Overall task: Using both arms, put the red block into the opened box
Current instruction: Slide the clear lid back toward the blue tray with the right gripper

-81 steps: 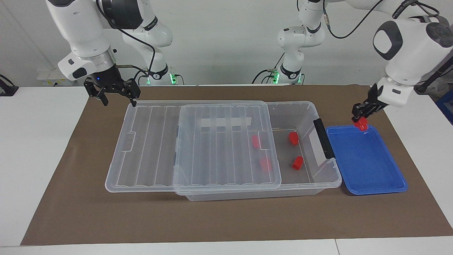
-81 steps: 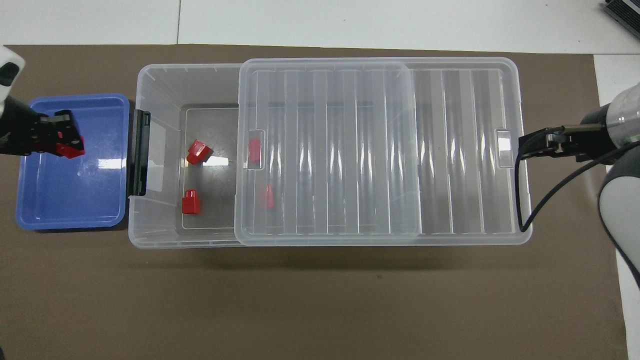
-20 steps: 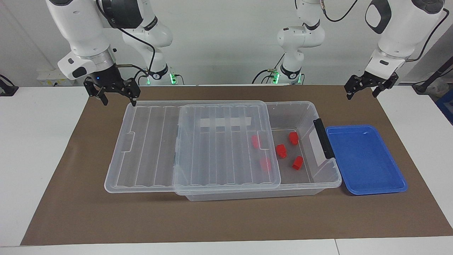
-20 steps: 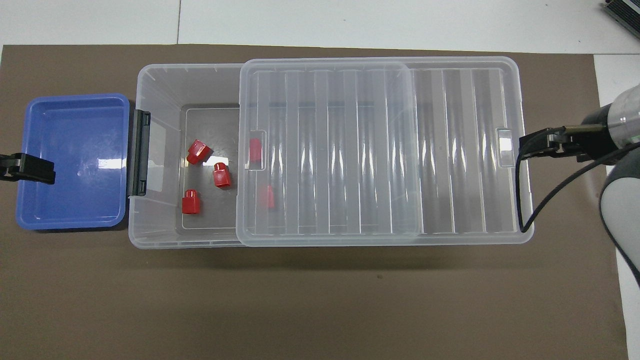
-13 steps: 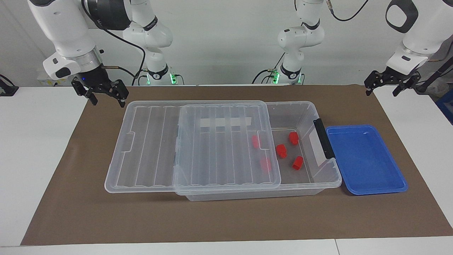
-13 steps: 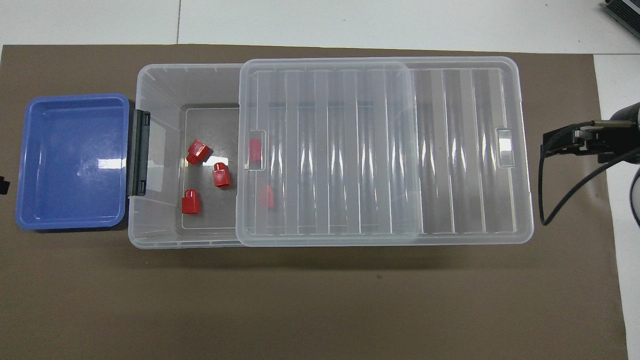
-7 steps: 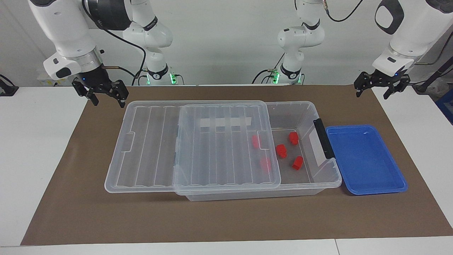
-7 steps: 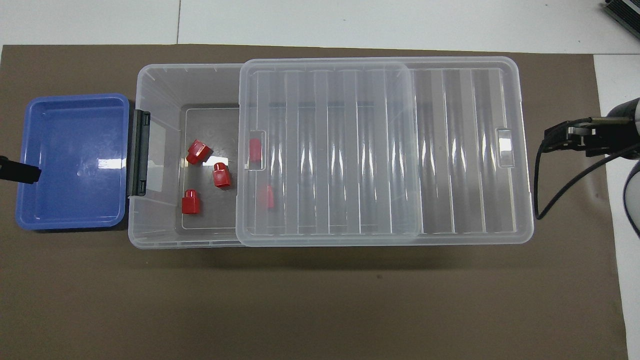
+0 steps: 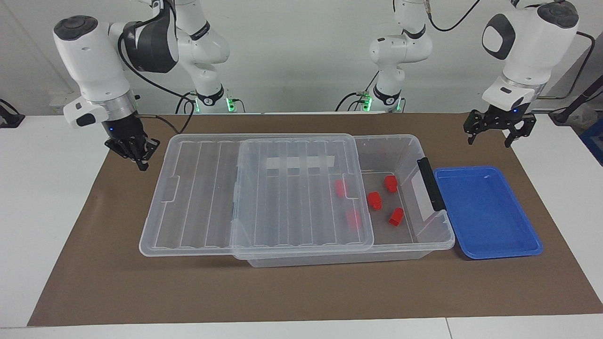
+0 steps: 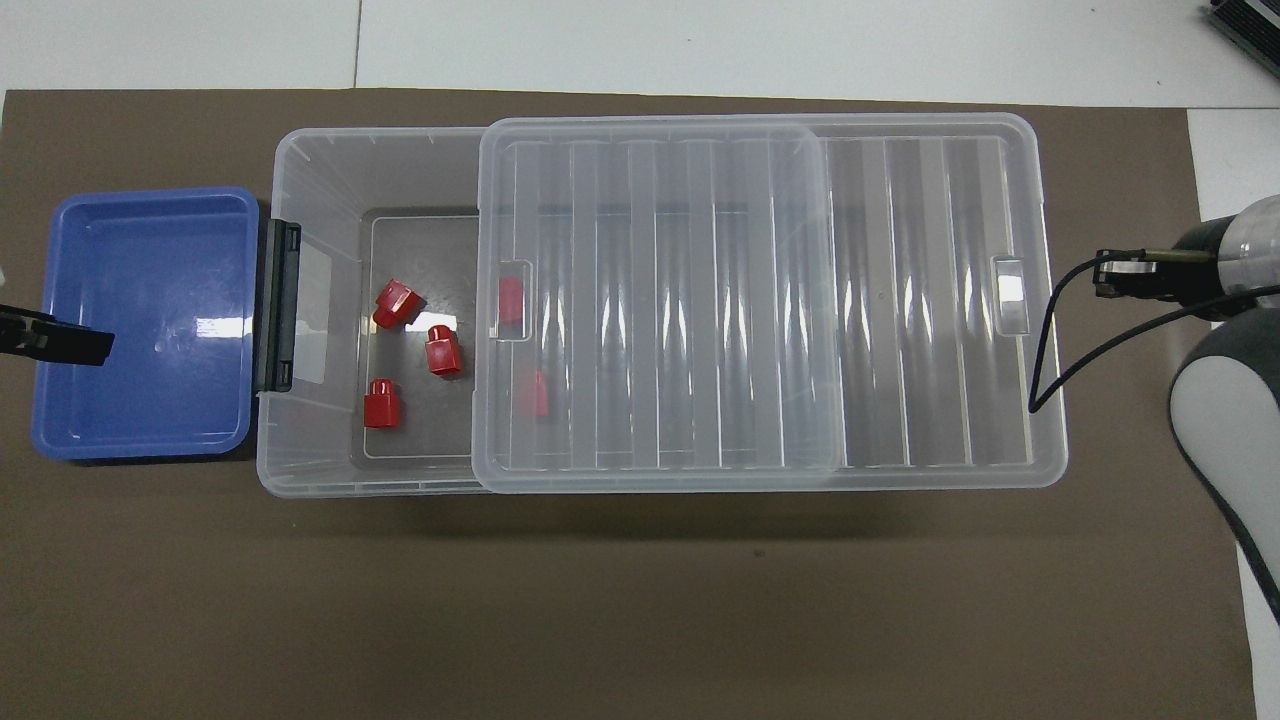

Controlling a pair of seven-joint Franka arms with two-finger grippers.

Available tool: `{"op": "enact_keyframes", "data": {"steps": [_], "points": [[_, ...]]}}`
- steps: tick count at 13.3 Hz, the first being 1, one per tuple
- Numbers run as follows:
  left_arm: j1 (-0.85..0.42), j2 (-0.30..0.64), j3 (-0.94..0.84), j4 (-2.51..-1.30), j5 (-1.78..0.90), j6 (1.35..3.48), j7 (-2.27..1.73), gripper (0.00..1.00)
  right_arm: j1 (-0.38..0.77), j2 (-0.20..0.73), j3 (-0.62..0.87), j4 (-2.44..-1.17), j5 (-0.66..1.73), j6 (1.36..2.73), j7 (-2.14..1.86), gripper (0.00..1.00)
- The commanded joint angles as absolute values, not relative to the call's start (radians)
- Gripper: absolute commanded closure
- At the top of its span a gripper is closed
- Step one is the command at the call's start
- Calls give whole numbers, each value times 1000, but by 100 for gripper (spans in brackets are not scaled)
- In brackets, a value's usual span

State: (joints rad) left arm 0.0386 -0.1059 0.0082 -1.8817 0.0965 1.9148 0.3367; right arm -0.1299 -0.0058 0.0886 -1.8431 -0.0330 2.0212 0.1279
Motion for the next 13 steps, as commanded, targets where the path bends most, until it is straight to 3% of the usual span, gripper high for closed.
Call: {"op": "enact_keyframes", "data": {"steps": [1,5,13], "points": [[26,-135,18,-1950,97,1982,336,0,-164,-5,94,-1916,-17,2126,127,100],[26,-129,18,-1942,97,1982,337,0,-164,60,94,-1921,-17,2189,130,100],[-18,-124,18,-1934,91,1983,336,0,-152,83,95,-1934,-18,2192,141,100]]}}
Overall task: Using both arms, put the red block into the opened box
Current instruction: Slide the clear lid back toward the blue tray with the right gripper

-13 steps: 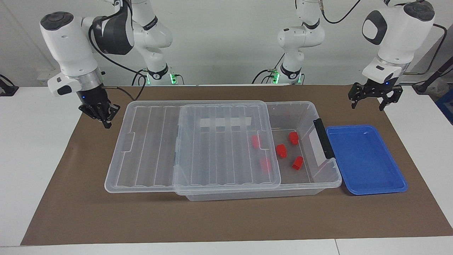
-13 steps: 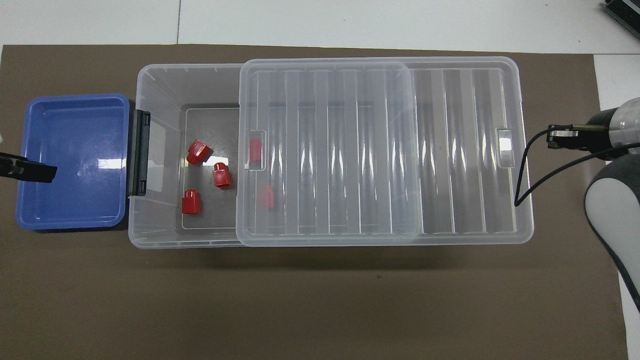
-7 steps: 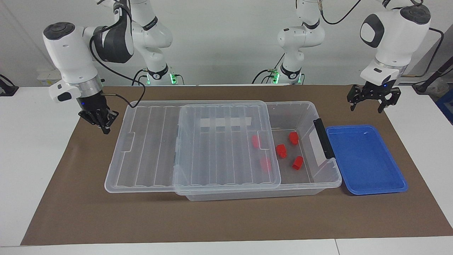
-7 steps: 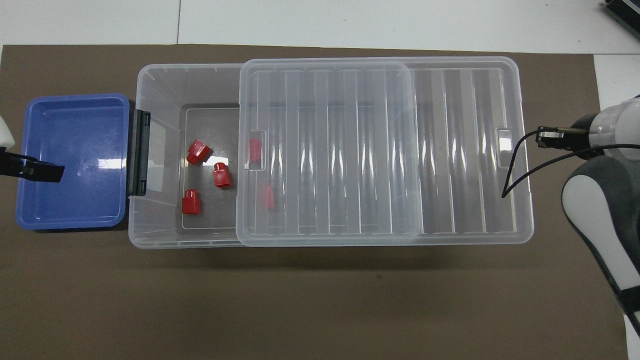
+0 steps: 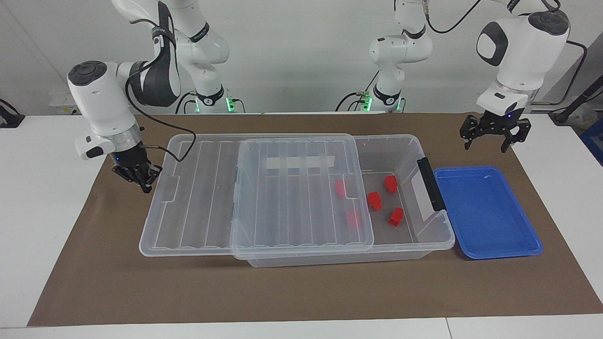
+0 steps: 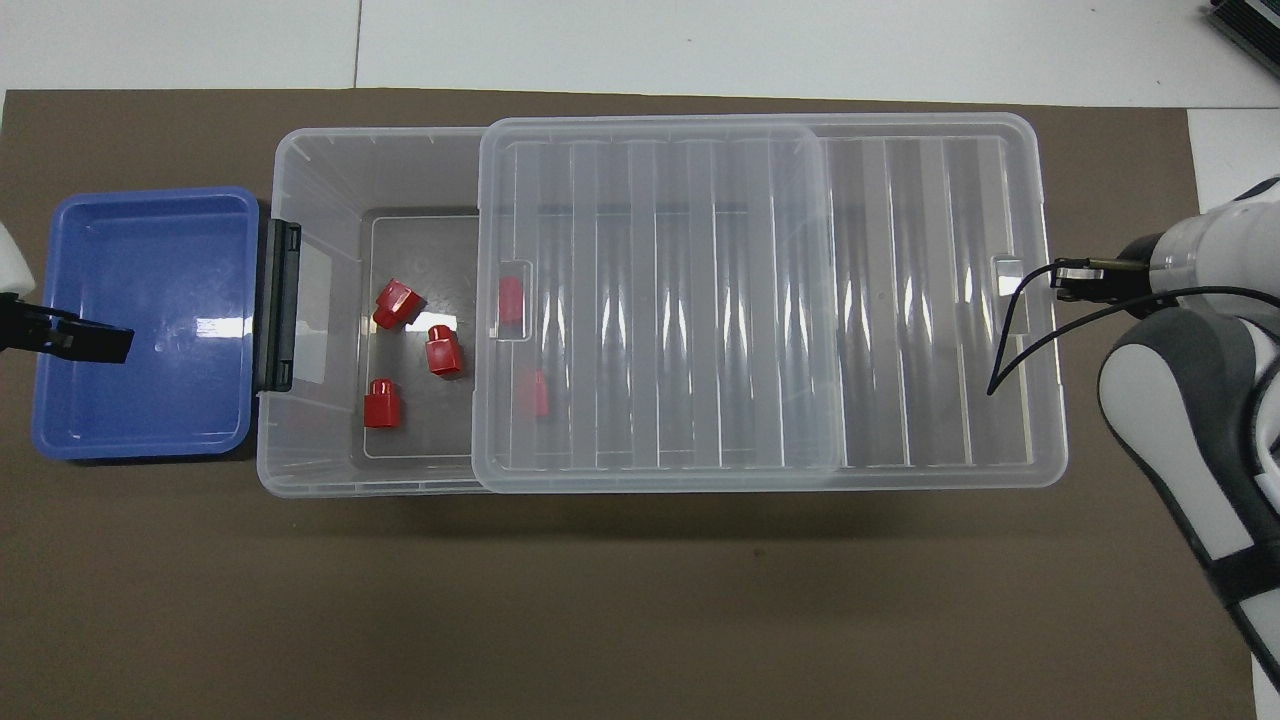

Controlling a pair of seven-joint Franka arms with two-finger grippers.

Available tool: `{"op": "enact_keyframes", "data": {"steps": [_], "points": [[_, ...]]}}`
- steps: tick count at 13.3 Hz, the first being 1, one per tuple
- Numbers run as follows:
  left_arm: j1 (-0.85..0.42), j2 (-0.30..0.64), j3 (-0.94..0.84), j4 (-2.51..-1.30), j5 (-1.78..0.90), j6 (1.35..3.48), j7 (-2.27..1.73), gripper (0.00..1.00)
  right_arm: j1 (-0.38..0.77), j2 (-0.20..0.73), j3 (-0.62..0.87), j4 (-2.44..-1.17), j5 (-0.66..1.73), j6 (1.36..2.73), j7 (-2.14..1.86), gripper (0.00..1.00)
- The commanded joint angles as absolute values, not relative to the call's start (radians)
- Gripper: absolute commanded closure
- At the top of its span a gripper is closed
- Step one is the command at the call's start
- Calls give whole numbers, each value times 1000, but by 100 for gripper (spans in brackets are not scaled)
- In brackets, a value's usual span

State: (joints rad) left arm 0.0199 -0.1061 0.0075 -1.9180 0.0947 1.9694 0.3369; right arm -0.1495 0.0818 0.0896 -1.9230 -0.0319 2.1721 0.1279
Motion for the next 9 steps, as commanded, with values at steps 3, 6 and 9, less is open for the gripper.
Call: {"op": "enact_keyframes", "data": {"steps": [3,6,9], "points": [[-44,-124,18,-1933,91,1988,330,0,-120,83,97,-1934,-17,2184,141,100],[-44,-126,18,-1936,91,1982,333,0,-78,81,100,-1933,-17,2169,140,100],[-40,-120,20,-1875,8,1897,333,0,-40,80,103,-1933,-15,2169,138,100]]}}
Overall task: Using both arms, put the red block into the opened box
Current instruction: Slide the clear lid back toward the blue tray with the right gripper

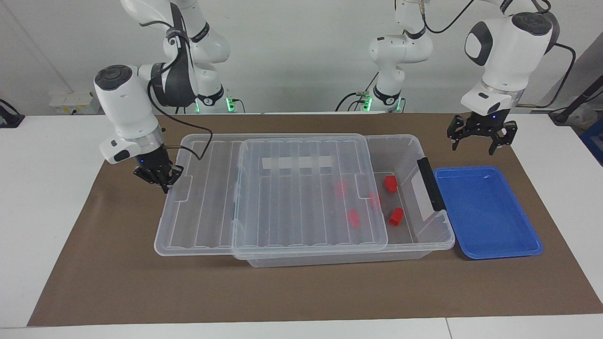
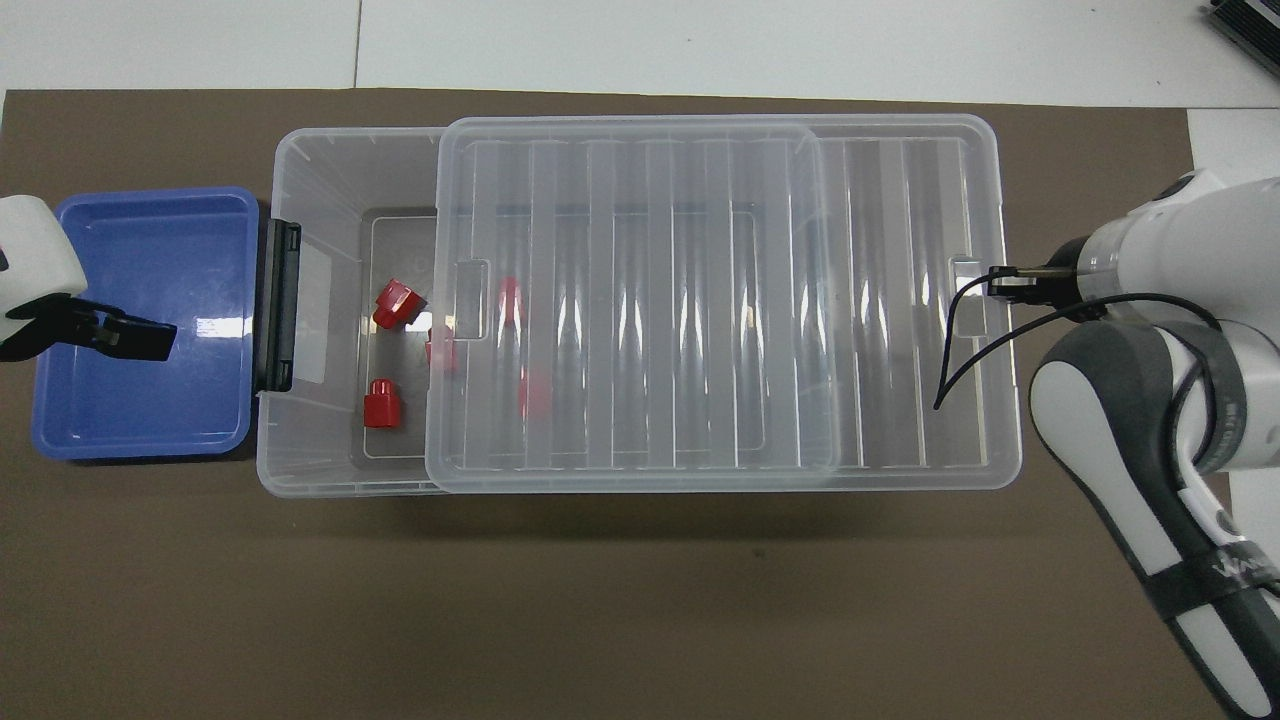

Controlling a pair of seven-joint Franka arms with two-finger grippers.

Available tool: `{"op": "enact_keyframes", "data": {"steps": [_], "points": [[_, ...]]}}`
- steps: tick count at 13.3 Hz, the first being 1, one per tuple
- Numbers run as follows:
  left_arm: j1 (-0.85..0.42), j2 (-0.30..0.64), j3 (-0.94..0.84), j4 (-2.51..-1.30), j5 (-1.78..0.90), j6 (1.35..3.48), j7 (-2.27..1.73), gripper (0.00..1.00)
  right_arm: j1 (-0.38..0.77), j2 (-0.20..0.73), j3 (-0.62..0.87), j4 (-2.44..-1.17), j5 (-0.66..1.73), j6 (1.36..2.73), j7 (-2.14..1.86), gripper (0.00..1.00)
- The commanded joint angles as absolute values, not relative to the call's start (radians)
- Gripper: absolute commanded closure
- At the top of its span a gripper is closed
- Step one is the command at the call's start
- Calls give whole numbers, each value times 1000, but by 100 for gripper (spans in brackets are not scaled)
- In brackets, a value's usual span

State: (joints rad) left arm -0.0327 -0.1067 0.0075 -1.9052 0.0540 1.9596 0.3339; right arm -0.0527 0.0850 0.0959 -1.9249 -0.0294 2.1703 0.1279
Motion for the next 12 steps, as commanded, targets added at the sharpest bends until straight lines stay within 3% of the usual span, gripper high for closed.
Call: {"op": "enact_keyframes", "data": {"steps": [1,5,8,12], "points": [[-37,-117,20,-1849,5,1840,333,0,-17,78,104,-1933,-15,2168,138,100],[-34,-130,24,-1737,3,1660,333,0,66,75,104,-1934,-14,2172,144,100],[-31,-83,31,-1588,0,1523,333,0,126,74,104,-1936,-14,2174,210,100],[-37,-100,28,-1644,5,1548,331,0,172,69,104,-1940,-14,2180,219,100]]}}
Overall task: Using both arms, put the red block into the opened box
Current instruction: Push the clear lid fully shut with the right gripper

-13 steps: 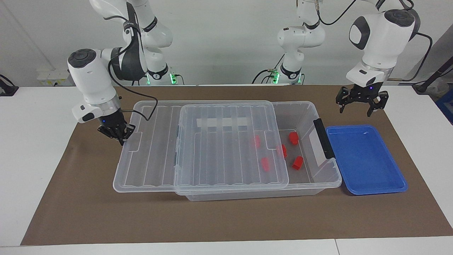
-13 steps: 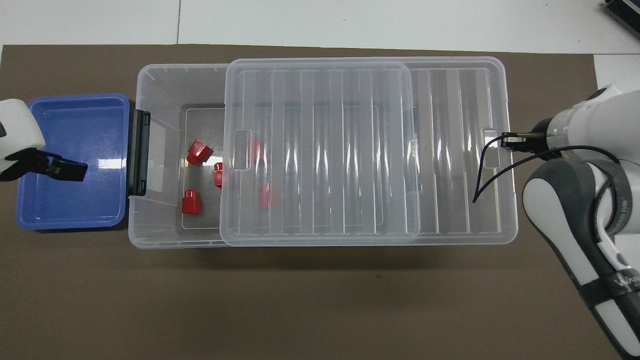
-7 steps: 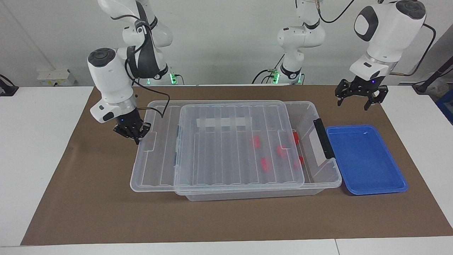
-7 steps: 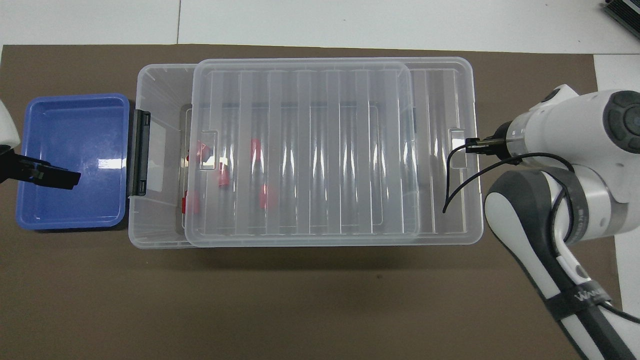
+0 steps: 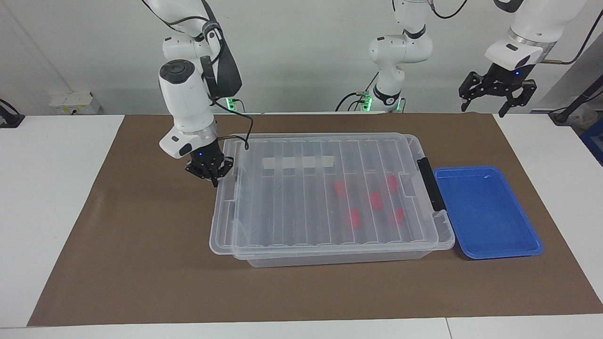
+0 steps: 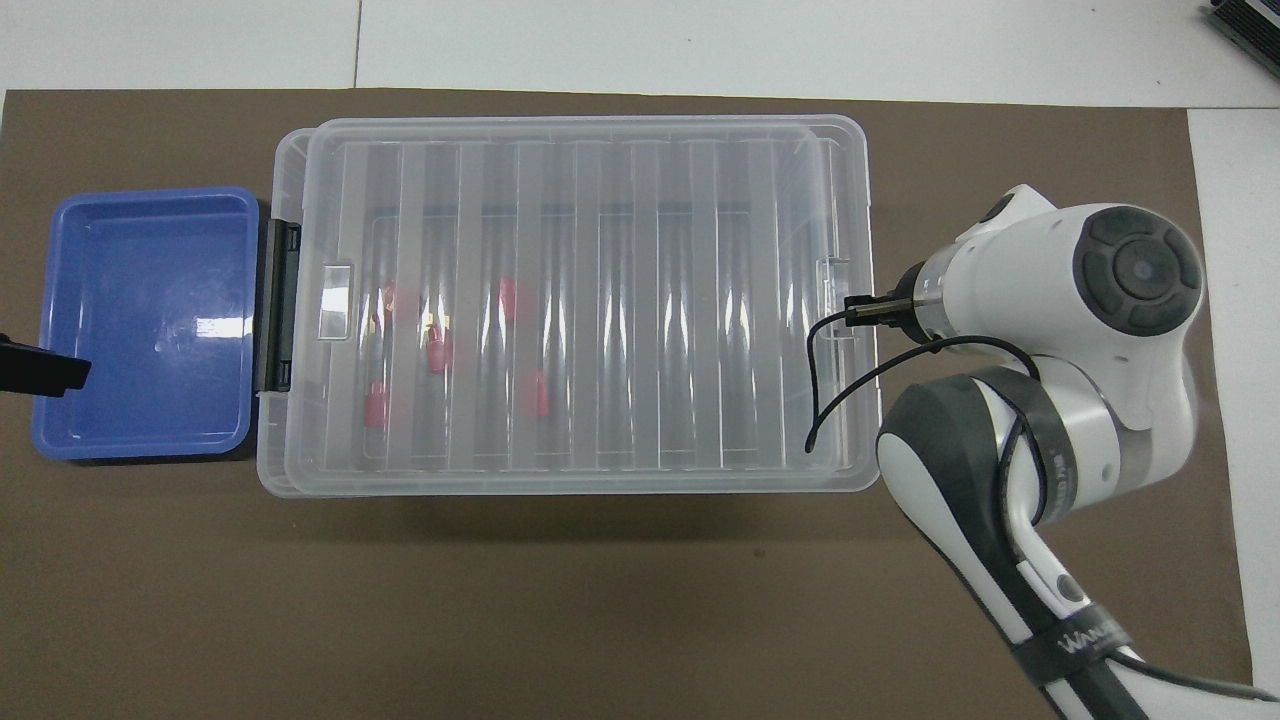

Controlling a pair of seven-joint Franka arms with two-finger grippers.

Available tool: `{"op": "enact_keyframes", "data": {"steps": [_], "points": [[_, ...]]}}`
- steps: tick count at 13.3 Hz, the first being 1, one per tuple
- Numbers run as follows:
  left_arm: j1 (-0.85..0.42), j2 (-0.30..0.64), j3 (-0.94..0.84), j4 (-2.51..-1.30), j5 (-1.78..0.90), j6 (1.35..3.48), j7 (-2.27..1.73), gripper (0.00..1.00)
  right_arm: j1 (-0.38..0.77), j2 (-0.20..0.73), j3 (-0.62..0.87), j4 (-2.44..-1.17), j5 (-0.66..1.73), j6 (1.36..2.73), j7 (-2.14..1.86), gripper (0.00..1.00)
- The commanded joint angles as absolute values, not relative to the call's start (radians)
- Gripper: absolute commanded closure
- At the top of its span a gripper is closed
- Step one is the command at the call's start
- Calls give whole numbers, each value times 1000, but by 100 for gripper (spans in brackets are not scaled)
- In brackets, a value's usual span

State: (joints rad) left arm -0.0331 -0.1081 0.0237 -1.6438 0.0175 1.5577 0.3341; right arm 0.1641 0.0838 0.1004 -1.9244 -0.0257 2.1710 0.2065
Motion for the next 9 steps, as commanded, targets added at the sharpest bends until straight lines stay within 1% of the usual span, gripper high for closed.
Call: {"op": "enact_keyframes", "data": {"steps": [1,9], "points": [[-35,-100,29,-1644,5,1542,333,0,179,69,104,-1940,-14,2184,218,100],[-29,-100,31,-1644,5,1548,333,0,187,75,104,-1936,-14,2223,212,100]]}}
